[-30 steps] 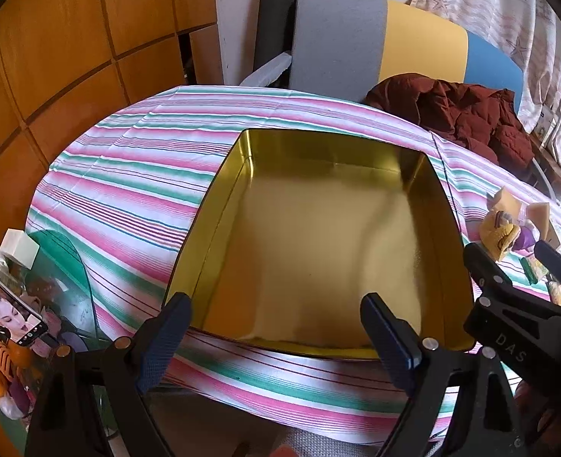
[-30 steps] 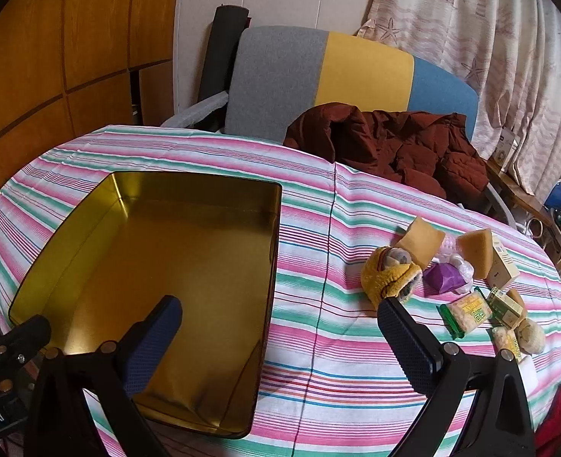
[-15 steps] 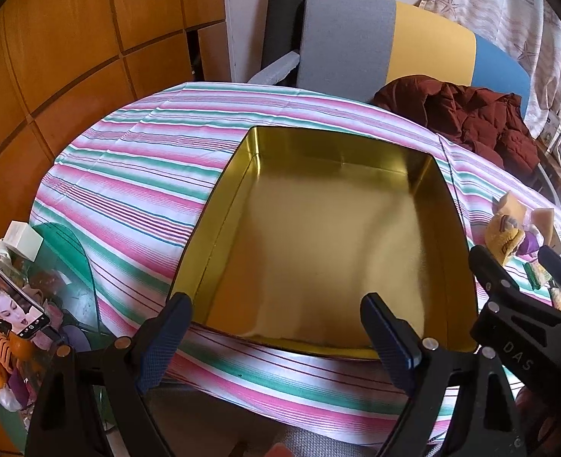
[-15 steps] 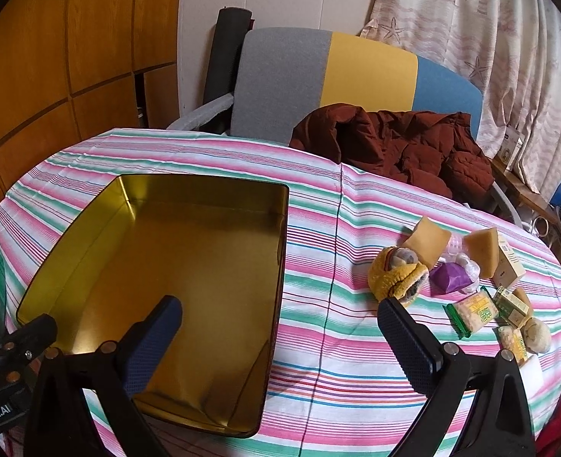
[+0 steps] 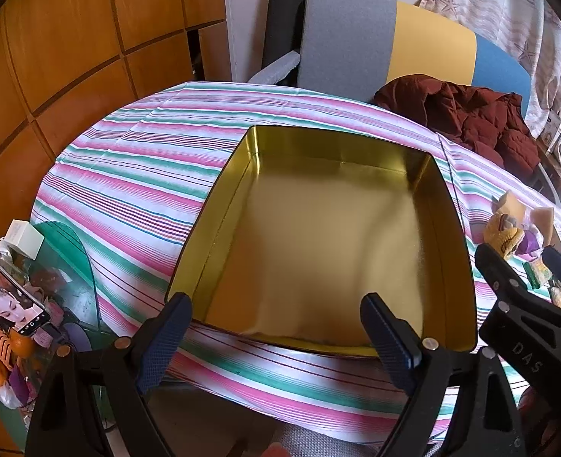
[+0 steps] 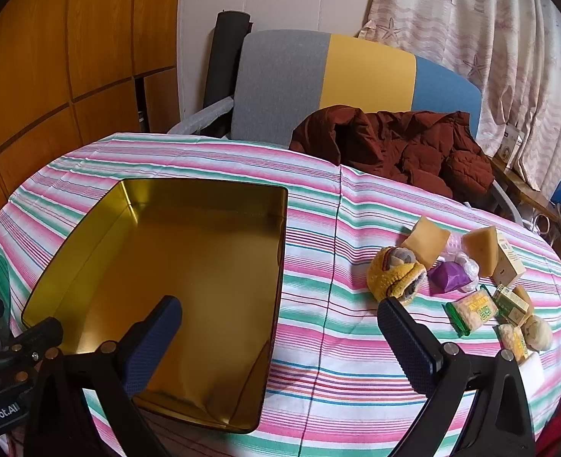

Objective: Organize objects

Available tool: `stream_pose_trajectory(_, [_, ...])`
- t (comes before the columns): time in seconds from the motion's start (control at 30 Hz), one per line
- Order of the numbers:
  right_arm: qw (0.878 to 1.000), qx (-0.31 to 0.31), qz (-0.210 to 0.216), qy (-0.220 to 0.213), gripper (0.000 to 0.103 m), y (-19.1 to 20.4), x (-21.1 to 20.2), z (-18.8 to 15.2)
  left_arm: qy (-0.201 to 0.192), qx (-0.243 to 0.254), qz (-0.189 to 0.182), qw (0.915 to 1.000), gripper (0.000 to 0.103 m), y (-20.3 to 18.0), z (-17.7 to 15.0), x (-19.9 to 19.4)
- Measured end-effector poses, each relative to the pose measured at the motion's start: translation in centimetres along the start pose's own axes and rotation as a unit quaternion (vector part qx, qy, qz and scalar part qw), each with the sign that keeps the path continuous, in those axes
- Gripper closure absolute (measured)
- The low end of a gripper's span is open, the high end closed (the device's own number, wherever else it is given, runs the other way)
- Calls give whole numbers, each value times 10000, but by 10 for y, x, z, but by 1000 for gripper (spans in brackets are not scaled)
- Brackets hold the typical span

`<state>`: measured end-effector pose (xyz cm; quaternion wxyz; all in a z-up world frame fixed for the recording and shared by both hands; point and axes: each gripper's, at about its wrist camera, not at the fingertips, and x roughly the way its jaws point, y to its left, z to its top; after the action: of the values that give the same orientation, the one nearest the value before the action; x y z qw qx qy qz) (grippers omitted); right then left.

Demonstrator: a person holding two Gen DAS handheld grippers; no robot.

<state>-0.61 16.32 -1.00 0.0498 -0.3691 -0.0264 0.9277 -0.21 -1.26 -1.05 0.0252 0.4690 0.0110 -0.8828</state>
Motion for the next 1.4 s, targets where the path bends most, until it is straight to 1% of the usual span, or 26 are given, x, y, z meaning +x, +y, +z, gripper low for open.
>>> stream_pose_trajectory(0.13, [10000,21,4,-24,0,-2,-2,-1,37,11,-53,10000,11,-2,-1,0])
stream_pose_trajectory(0.3, [10000,66,17,-32,0,-7,-5,-2,-6,50,17,10000,11,-4,-2,-2])
stream_pose_trajectory(1.4, [10000,-17,54,-18,0,-1,-3,-2,34,44,71,10000,11,-1,-2,0])
